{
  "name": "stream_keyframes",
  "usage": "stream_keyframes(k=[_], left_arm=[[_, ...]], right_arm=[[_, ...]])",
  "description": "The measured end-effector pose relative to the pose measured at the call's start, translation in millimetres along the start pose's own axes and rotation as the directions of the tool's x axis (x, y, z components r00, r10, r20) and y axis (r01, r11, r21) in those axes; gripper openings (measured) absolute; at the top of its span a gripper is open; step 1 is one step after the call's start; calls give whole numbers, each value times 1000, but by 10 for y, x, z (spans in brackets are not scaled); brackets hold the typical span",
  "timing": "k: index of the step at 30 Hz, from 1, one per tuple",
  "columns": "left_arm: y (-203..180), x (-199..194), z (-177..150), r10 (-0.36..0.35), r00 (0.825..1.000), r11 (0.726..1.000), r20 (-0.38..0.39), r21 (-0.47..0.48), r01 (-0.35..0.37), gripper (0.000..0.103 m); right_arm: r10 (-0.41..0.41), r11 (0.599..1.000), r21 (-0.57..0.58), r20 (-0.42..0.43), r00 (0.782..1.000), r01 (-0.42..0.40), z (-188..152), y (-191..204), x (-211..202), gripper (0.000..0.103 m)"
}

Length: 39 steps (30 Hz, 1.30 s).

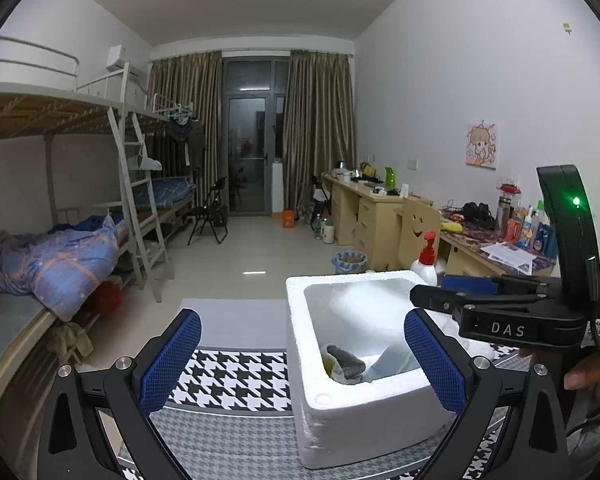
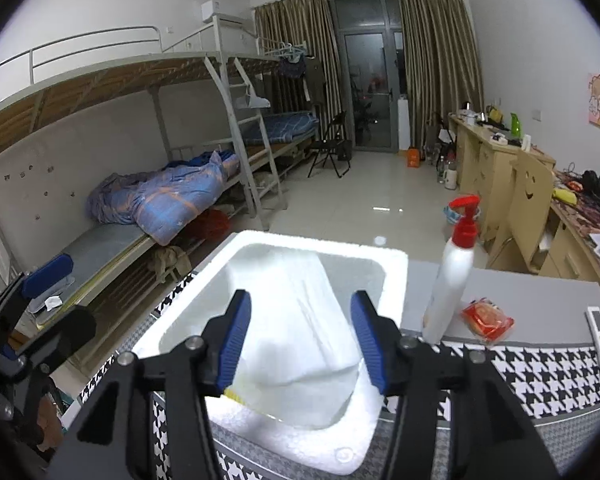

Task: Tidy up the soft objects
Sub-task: 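Lower the white tissue into the foam box and open the right tool, then withdraw both tools from the box back over the table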

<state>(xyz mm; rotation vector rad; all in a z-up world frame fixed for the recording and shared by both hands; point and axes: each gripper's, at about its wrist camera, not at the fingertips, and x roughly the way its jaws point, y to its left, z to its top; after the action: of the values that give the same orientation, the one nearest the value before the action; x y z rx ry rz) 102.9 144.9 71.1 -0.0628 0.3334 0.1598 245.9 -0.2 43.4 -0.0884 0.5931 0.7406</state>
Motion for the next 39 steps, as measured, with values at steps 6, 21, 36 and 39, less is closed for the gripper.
stream_keyframes(k=[6, 21, 36, 39], left_arm=[[-31, -9, -14, 16, 1000, 1000, -5, 0, -16, 102], [-165, -77, 52, 42, 999, 999, 16, -4, -42, 102], [-394, -132, 78, 56, 998, 998, 27, 8, -57, 102], [-456, -140, 91, 52, 998, 999, 30, 8, -53, 102]], right_arm=[[14, 1000, 0, 14, 1000, -14, 24, -26, -84, 63], [3, 1000, -11, 87, 996, -2, 2, -116, -465, 97], [-26, 999, -25, 123, 992, 30, -82, -268, -705, 102], [-33, 999, -23, 130, 991, 36, -100, -347, -733, 102]])
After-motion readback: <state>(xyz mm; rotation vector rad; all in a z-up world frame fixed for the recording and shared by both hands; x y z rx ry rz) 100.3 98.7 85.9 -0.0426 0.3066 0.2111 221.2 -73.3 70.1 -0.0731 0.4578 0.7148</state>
